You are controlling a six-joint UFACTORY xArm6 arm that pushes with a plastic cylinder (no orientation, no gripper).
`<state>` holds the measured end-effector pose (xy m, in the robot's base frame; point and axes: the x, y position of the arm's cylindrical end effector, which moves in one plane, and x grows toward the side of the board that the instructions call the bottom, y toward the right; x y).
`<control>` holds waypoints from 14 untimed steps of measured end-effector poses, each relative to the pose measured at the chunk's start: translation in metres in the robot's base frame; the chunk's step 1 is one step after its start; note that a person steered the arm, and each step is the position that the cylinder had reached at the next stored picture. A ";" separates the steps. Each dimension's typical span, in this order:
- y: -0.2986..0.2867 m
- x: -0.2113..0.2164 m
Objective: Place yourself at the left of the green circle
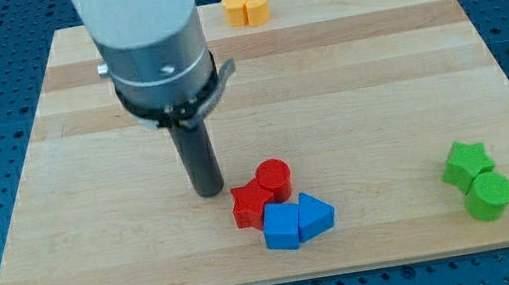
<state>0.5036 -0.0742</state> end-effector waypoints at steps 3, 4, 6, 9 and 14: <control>0.093 -0.034; 0.118 -0.034; 0.133 -0.002; 0.149 0.034; 0.203 0.115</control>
<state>0.6182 0.1284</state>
